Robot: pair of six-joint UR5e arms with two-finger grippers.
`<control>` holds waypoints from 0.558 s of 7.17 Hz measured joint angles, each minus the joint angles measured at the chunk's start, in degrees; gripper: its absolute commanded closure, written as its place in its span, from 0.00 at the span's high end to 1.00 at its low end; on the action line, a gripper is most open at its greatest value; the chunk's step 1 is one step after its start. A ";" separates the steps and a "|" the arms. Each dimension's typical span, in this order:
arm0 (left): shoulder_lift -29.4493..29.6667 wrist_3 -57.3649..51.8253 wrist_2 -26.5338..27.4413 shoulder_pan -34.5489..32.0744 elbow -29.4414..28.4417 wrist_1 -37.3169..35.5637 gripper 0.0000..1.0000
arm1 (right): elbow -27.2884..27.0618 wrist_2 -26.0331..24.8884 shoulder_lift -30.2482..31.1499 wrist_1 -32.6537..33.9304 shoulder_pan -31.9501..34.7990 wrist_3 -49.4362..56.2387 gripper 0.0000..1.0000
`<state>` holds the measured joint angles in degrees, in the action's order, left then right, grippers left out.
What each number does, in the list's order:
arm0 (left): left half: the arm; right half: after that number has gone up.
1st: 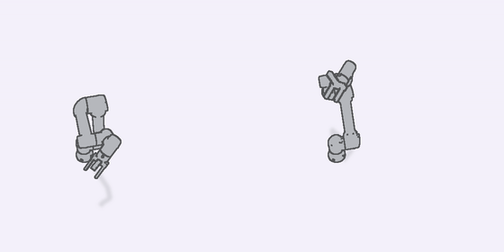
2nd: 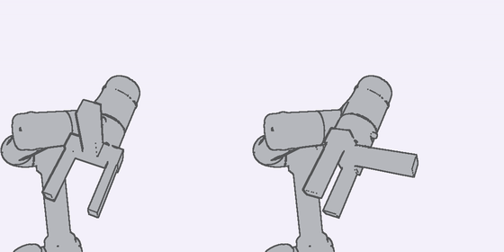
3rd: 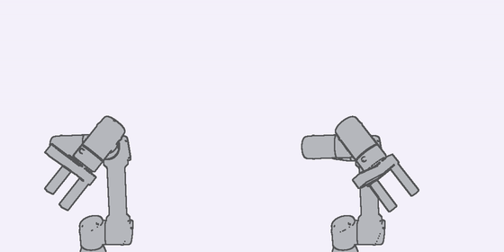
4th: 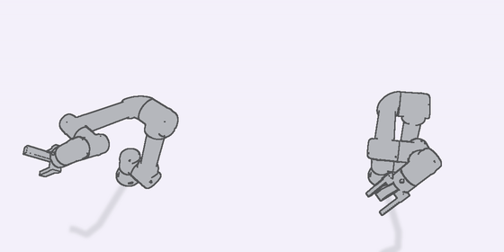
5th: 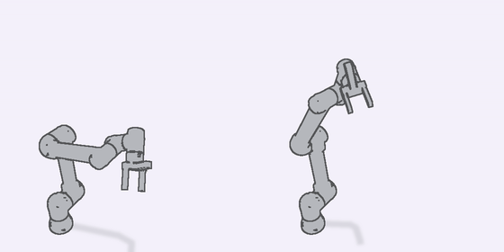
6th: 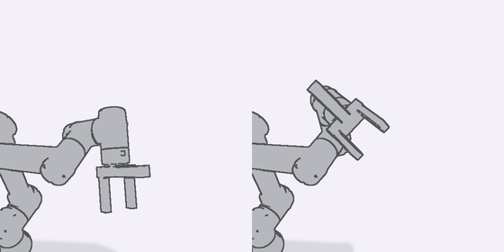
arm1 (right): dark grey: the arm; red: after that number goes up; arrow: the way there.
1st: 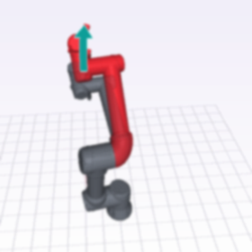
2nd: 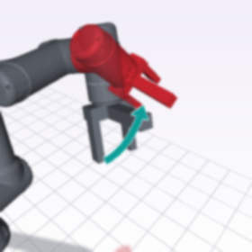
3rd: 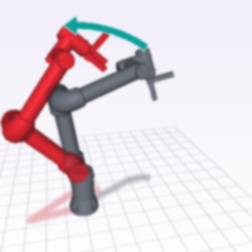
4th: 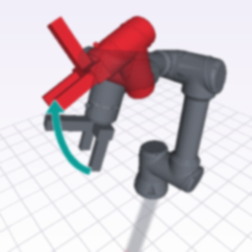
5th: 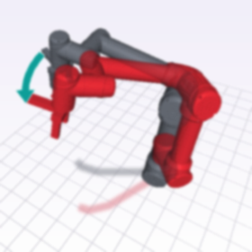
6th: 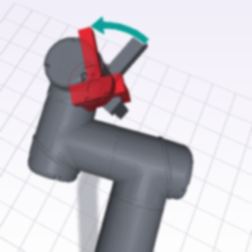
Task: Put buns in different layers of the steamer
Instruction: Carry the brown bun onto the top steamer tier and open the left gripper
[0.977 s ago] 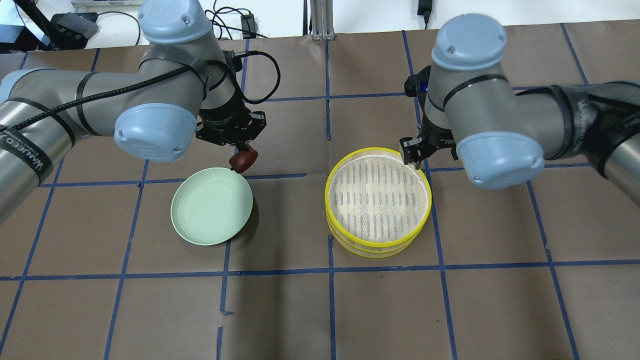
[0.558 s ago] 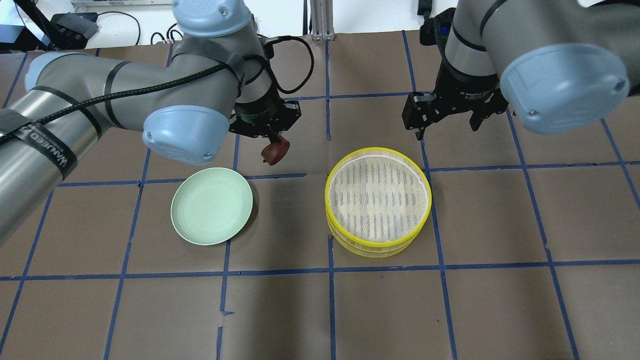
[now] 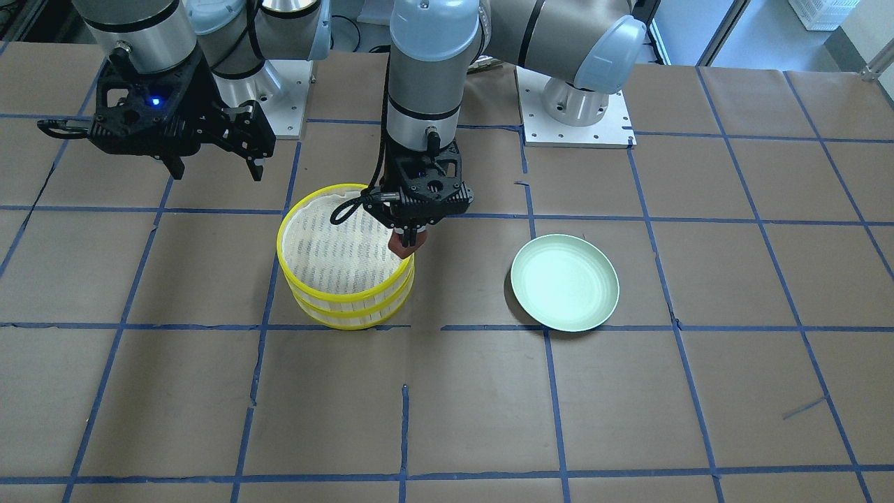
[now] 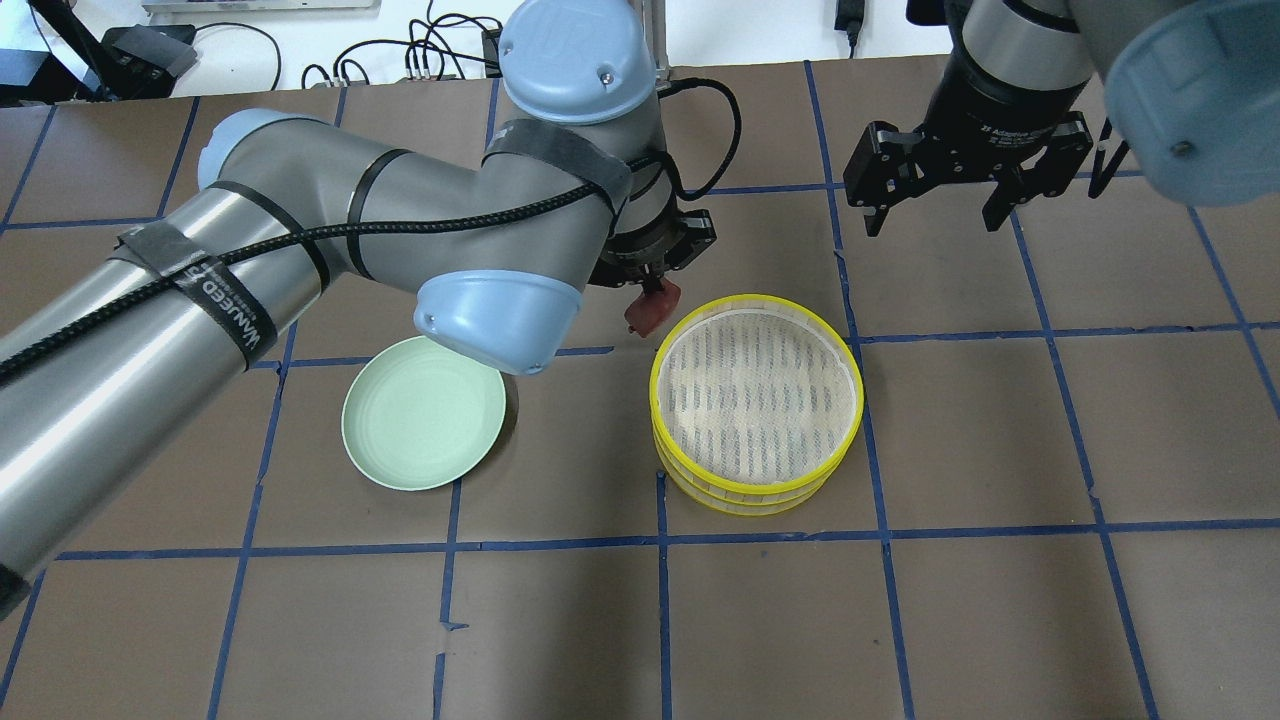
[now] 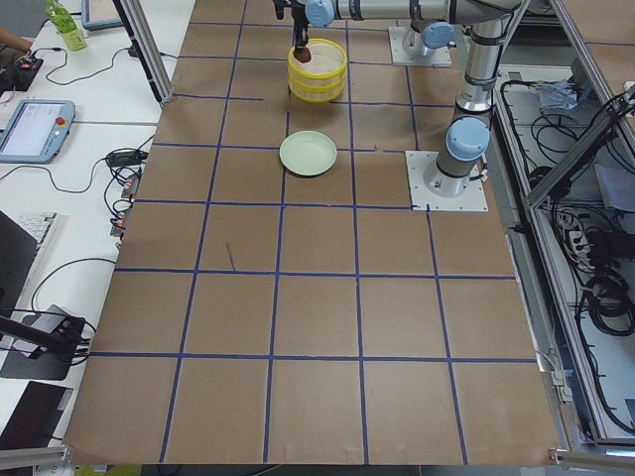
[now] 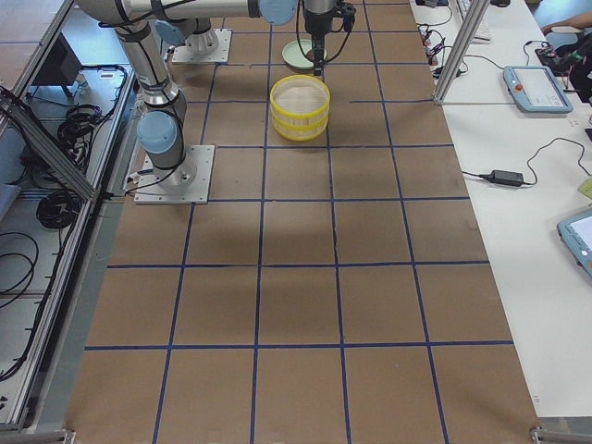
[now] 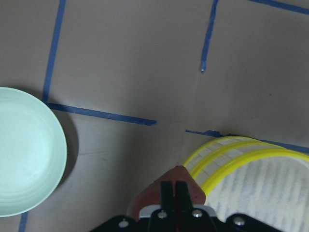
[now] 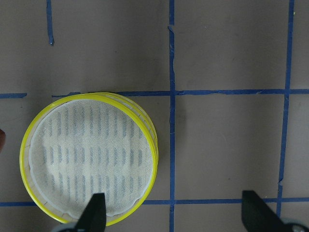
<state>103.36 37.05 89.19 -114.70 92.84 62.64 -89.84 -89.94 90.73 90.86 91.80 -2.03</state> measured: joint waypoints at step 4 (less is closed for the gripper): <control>6.12 10.73 -0.30 -7.00 0.16 -5.11 0.52 | -0.01 0.00 0.17 -0.39 -1.08 0.82 1.00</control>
<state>109.48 47.77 88.89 -121.70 93.00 57.52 -89.85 -89.94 90.90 90.48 90.72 -1.21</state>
